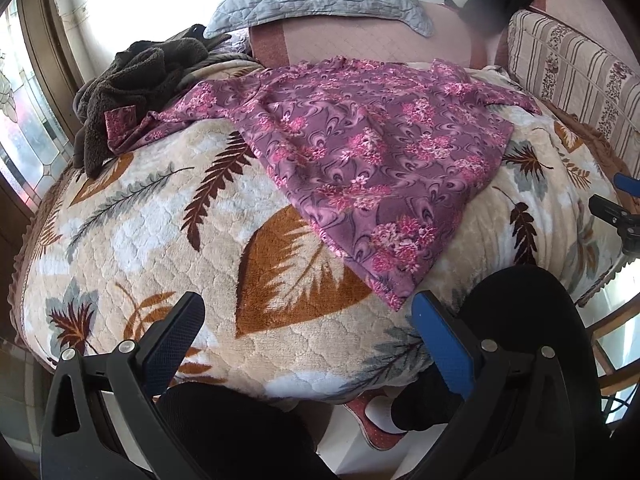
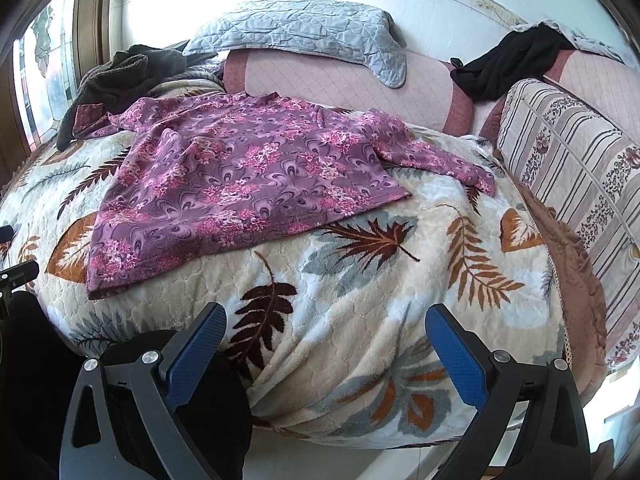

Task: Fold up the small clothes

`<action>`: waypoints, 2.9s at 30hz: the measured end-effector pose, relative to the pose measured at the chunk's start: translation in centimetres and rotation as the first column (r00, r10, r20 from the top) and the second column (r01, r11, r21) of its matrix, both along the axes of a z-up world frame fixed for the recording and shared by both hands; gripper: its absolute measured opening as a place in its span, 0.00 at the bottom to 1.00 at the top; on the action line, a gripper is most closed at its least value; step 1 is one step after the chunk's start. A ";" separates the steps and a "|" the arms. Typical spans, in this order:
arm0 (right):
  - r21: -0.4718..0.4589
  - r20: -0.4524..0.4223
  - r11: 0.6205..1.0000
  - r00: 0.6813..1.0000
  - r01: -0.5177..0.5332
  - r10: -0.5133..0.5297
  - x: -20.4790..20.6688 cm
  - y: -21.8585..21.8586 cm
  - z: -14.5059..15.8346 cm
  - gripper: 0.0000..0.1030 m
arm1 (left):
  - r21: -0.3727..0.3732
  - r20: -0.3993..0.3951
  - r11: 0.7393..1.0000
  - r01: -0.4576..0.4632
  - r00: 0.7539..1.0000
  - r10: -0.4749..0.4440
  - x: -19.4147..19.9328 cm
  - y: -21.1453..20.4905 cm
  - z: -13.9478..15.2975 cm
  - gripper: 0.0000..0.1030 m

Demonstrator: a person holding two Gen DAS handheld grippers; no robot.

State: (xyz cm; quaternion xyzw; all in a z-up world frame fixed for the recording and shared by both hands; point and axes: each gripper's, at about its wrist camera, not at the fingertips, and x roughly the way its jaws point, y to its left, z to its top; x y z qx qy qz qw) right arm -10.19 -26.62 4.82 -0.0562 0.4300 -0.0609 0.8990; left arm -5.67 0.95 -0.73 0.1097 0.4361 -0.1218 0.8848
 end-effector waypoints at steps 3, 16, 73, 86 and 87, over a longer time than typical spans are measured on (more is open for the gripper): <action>-0.003 0.002 1.000 1.000 -0.001 0.001 -0.1 0.0 0.0 0.97 | -0.010 -0.009 1.000 0.005 1.000 -0.005 0.0 -0.1 -0.1 1.00; 0.018 -0.001 1.000 1.000 0.016 -0.016 0.3 -0.8 -0.3 0.97 | -0.011 -0.025 1.000 0.001 1.000 -0.002 0.5 -0.5 -0.3 1.00; 0.504 0.060 0.846 0.971 0.172 -0.232 10.5 -13.8 -2.1 0.04 | -0.362 -0.451 0.889 -0.278 0.887 0.094 12.7 1.5 -3.2 0.05; 0.580 -0.227 0.779 0.966 0.237 -0.125 -2.3 -7.1 -8.0 0.00 | -0.322 -0.543 0.858 -0.400 0.820 0.178 10.5 10.1 -5.9 0.03; 0.563 -0.263 0.782 0.955 0.268 -0.138 -2.4 -7.2 -8.5 0.00 | -0.332 -0.549 0.853 -0.403 0.818 0.173 10.3 10.3 -6.1 0.03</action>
